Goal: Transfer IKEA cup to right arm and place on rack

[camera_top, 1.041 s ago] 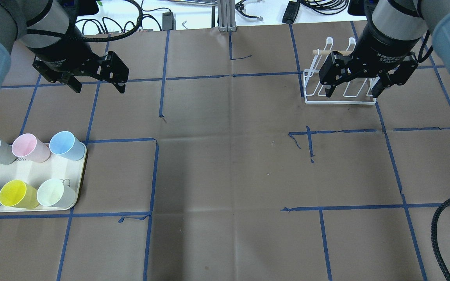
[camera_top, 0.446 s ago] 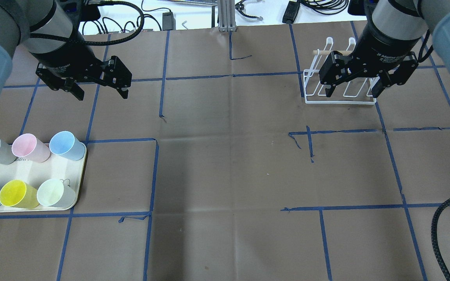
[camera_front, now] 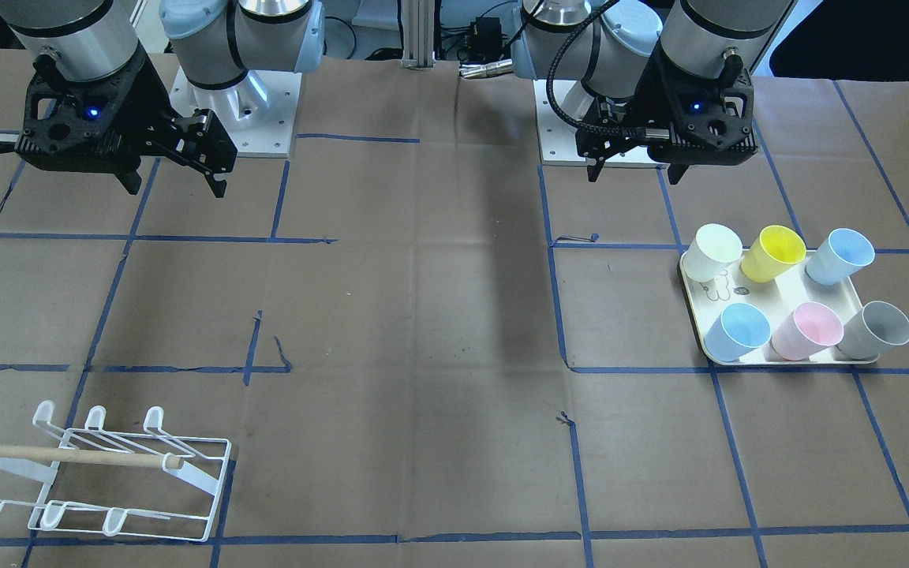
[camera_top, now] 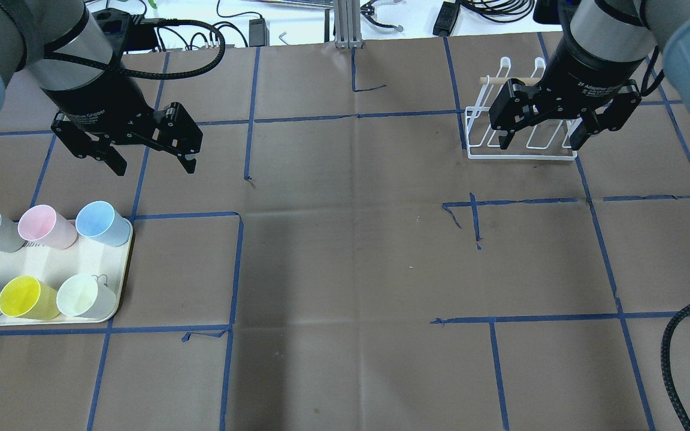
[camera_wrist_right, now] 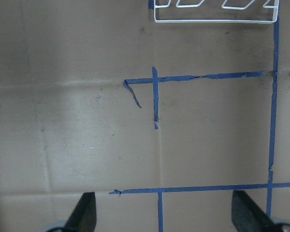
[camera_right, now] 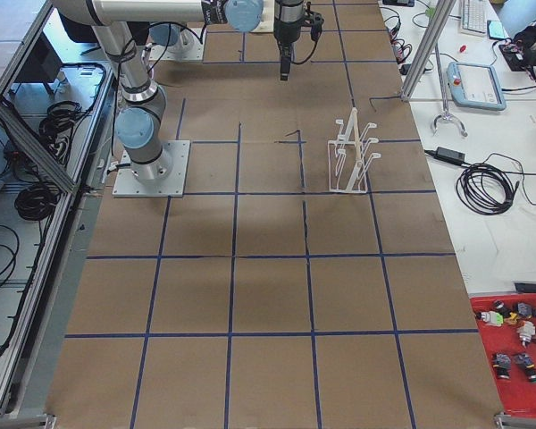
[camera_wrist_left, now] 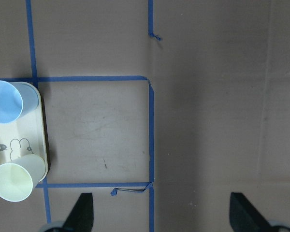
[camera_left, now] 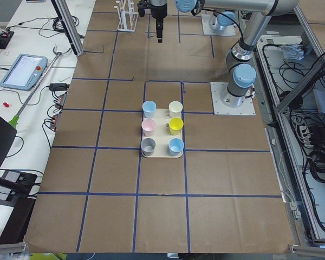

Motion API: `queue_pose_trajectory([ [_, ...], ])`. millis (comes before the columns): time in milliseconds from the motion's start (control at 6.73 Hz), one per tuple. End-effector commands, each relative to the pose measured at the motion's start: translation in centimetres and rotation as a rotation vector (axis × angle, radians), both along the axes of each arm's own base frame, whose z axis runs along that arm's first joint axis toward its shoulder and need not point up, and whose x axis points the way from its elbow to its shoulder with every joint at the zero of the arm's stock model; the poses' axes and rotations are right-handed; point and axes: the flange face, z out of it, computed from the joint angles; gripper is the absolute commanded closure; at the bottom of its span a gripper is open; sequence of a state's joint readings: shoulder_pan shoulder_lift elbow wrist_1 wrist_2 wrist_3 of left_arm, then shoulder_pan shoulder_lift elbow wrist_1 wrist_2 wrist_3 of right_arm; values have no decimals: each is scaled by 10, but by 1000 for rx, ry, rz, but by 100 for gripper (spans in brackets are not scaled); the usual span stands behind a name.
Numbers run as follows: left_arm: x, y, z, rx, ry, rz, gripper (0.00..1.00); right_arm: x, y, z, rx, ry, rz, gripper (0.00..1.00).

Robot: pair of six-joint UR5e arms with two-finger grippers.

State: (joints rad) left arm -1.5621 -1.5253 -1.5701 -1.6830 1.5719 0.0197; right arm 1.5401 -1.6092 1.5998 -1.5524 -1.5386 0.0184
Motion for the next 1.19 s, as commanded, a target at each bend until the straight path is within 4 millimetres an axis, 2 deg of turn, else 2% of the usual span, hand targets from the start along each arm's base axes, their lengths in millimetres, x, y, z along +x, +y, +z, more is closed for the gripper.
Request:
queue_pose_trajectory([
  [0, 5, -1, 1, 2, 0, 6, 0, 0, 0, 0, 0, 0, 0, 0],
  [297, 15, -12, 2, -47, -4, 18, 0, 0, 0, 0, 0, 0, 0, 0],
  [595, 39, -24, -6, -58, -3, 28, 0, 0, 0, 0, 0, 0, 0, 0],
  [1041, 95, -36, -21, -58, -1, -29, 1, 0, 0, 0, 0, 0, 0, 0],
])
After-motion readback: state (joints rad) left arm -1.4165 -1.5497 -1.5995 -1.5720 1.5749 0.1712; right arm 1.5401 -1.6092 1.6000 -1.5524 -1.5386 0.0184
